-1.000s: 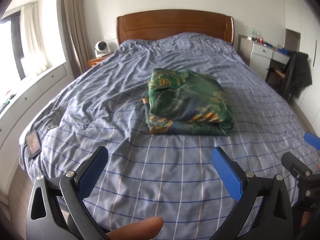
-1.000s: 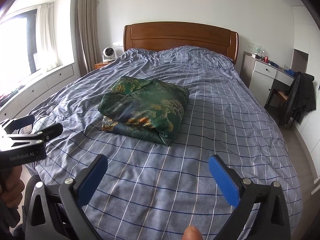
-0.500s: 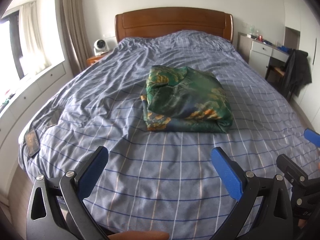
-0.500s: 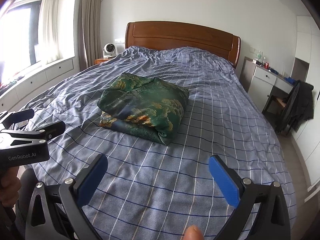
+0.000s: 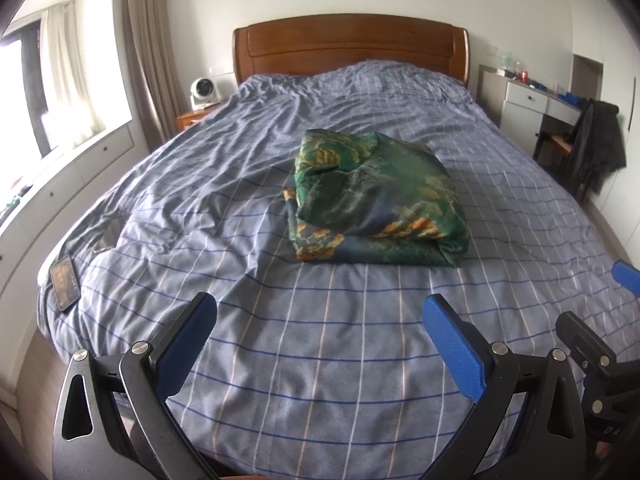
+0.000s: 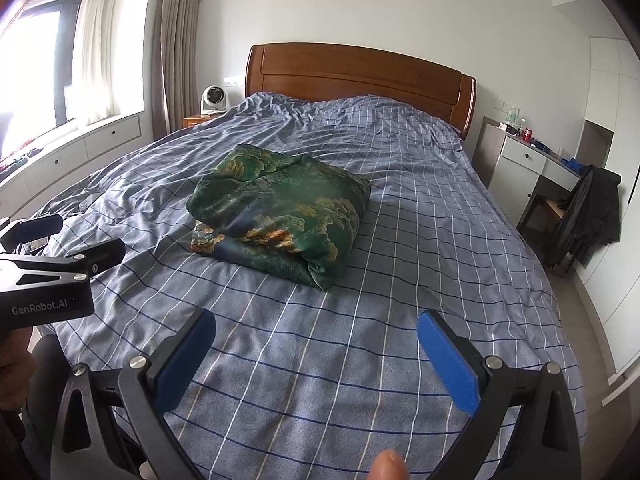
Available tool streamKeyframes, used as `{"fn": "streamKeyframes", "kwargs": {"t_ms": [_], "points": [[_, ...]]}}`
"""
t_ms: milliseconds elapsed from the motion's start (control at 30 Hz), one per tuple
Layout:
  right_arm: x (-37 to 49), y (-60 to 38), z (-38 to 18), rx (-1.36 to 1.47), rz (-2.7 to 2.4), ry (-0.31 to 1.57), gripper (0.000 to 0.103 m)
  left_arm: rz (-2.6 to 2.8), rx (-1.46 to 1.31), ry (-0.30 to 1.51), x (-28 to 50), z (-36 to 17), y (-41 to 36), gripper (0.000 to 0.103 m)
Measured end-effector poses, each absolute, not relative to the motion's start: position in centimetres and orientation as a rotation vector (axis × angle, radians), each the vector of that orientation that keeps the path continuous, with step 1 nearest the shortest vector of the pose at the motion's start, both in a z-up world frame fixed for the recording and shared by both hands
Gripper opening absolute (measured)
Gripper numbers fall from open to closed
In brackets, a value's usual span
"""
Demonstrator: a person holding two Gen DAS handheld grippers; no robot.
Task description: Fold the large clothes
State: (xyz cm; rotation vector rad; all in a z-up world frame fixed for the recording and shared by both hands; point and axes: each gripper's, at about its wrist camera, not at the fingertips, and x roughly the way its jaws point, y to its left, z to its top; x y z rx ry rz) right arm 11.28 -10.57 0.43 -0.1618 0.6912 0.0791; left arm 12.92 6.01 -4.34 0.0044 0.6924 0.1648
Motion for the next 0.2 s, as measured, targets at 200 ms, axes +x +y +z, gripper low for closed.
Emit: {"fn": "streamKeyframes", "kwargs": {"t_ms": [200], "points": [[11.2,-10.51,0.34,-0.156,0.079,0.694,0.103,0.182,0.025,0.681,12.86,-4.4,5.7,0.103]]}}
